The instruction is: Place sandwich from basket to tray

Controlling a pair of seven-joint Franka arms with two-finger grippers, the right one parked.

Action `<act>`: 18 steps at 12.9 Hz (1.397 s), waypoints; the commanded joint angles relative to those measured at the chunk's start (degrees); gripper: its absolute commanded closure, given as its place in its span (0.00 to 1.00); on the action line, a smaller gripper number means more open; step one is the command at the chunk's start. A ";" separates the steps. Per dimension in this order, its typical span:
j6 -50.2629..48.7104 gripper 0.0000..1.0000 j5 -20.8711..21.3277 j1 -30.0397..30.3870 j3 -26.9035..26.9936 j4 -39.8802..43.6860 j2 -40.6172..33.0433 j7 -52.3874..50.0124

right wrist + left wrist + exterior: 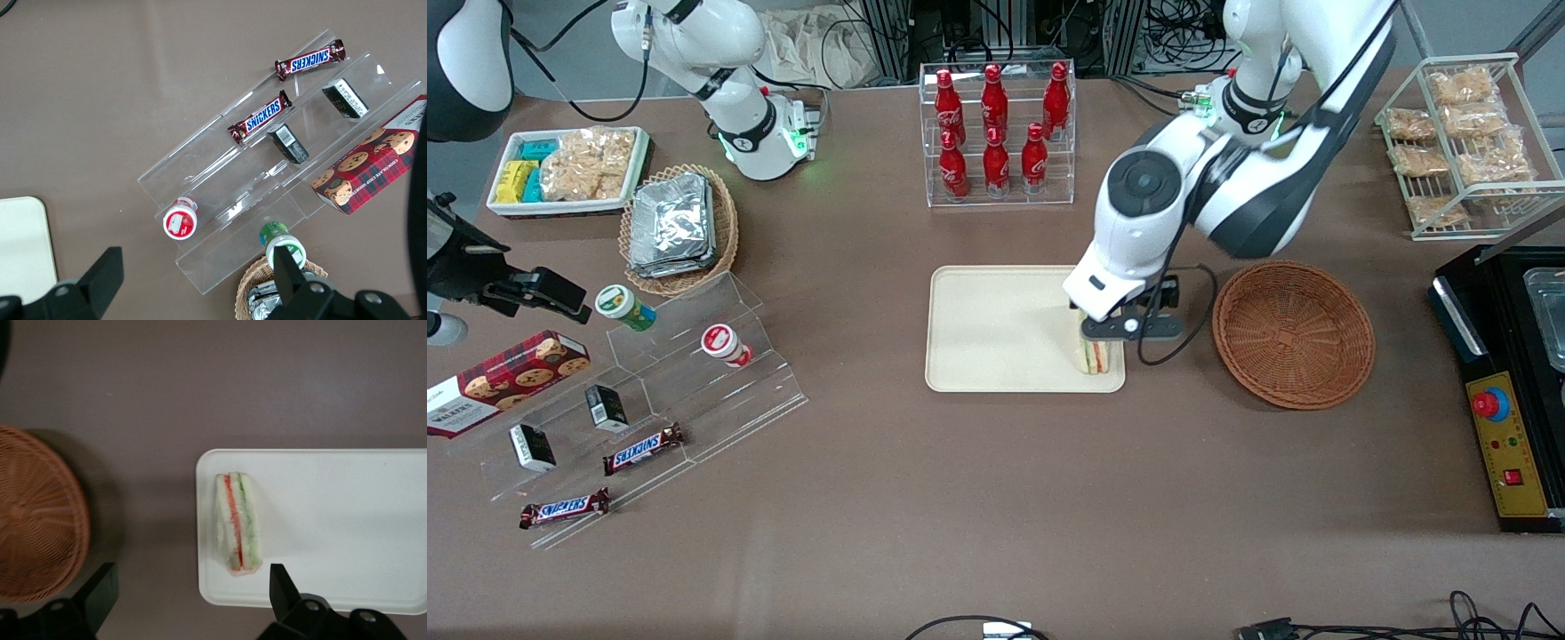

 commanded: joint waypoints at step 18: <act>-8.23 0.00 -17.37 -2.17 37.01 -1.99 -20.97 29.98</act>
